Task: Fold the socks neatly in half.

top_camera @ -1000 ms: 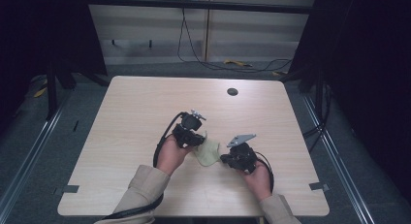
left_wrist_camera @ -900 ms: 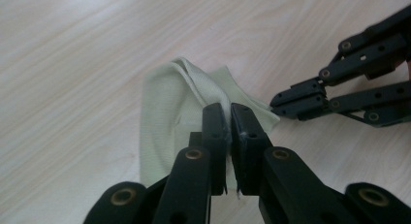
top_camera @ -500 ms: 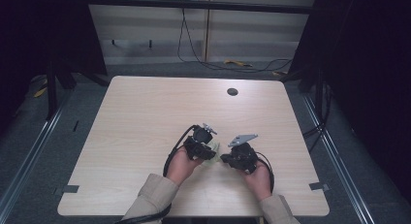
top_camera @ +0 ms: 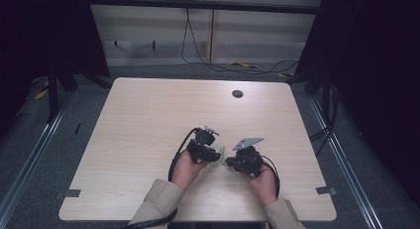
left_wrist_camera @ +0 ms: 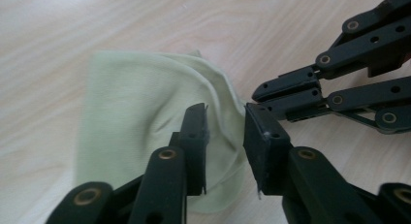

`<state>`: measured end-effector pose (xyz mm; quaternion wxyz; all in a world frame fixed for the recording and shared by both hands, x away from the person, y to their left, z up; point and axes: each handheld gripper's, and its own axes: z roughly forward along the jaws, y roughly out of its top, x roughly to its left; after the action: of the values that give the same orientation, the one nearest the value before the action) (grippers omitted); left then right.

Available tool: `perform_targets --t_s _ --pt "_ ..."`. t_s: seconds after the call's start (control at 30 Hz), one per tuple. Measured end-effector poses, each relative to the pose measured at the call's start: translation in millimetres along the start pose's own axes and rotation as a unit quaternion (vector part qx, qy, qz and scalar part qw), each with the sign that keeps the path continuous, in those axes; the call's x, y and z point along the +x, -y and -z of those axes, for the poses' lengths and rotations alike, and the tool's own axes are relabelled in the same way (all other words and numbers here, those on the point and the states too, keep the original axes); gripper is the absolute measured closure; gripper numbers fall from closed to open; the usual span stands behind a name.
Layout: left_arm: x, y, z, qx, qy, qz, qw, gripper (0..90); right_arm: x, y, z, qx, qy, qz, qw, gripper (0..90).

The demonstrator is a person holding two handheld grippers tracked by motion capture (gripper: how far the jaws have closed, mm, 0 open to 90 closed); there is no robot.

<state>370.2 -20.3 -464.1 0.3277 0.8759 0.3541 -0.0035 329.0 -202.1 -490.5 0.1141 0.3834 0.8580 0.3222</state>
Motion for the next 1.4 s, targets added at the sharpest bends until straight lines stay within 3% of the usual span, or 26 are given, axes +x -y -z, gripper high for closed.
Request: perform_targets --t_s 0.03,0.2,0.3,0.43,0.7,1.0,1.1,1.23,1.4 --pt "0.1 0.0 -1.2 0.003 -0.001 0.0 1.0 77.9 -0.1 0.2 0.0 -0.001 0.0 -0.001 1.0 85.5" --pt "-1.4 -2.0 -1.5 0.002 0.007 0.002 1.0 89.7 -0.7 0.3 -0.3 -0.003 -0.003 -0.003 1.0 85.6" --pt "-5.0 -6.0 6.2 -0.01 0.007 0.0 0.9999 89.9 -0.8 0.0 -0.6 -0.003 -0.004 -0.003 1.0 85.6" --pt "-7.5 -7.6 8.6 -0.007 0.011 -0.008 0.9999 89.8 -0.5 0.0 -0.9 -0.004 -0.002 -0.001 1.0 85.6" --pt "-9.9 0.7 -4.5 0.005 0.034 -0.003 0.9994 82.5 -1.8 0.4 -0.6 -0.004 -0.003 -0.007 1.0 85.9" --pt "-14.8 2.4 -4.9 0.008 0.036 -0.011 0.9993 74.2 -2.2 0.8 -0.9 -0.007 -0.004 -0.014 0.9999 86.4" --pt "-14.8 3.2 -9.0 0.018 0.017 -0.018 0.9995 79.9 -2.5 1.1 -1.2 -0.01 -0.005 -0.014 0.9998 86.4" --pt "-14.5 3.8 -10.9 0.017 0.01 -0.02 0.9996 89.4 -2.2 1.1 -1.1 -0.009 -0.005 -0.014 0.9998 86.5" --pt "-13.4 0.6 -3.9 0.015 0.008 -0.016 0.9997 90.0 -2.1 1.3 -1.1 -0.01 -0.005 -0.014 0.9998 86.3"
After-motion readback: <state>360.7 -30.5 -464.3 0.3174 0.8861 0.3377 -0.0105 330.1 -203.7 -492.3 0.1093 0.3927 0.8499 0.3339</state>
